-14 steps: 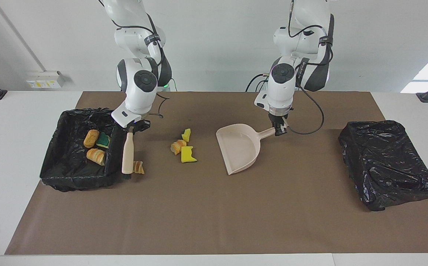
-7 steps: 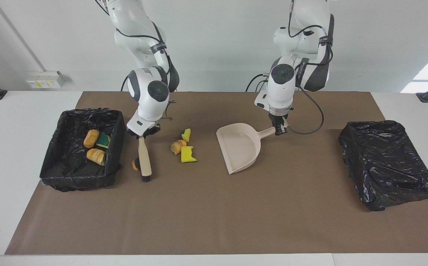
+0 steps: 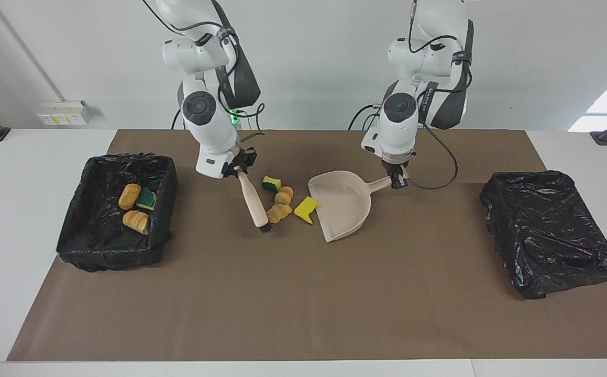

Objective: Sweep and dump trash in bin
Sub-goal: 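Sweep the sponge and bread pieces toward the dustpan with the right gripper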

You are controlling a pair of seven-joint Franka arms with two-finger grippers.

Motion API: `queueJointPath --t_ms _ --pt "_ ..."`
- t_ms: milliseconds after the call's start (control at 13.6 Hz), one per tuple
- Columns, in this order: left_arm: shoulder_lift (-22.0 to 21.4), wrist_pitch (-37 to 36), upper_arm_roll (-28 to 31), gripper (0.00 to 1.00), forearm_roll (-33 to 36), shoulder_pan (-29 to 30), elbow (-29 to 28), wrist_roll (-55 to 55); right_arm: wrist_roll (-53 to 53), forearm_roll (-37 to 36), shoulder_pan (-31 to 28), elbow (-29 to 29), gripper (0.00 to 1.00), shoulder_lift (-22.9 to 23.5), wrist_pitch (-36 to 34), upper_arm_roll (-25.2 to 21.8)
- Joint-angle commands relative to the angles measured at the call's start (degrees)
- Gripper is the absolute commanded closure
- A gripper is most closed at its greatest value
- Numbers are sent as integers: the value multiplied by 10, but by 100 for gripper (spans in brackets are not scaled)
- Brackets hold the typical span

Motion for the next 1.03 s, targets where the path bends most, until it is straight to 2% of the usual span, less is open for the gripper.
queueJointPath --t_ms 0,221,368,441,589,809,956 --pt "-5 -13 6 100 -5 -12 0 -6 -2 -5 -19 -61 100 -44 9 2" --pt "-5 -13 6 100 -5 -12 0 -6 78 -6 -13 -156 100 -111 46 6" --pt "-6 -13 6 100 -5 -12 0 -6 112 0 -1 -184 100 -130 60 7" --pt "-6 -13 6 100 -5 -12 0 -7 129 3 4 -193 100 -129 66 7" --pt "-6 -12 6 100 -6 -12 0 -7 219 4 53 -215 100 -117 118 7" --pt "-6 -12 6 100 -6 -12 0 -8 364 8 104 -206 100 -68 182 8" --pt "-5 -12 6 100 -11 -12 0 -9 408 37 110 -176 100 -41 189 8"
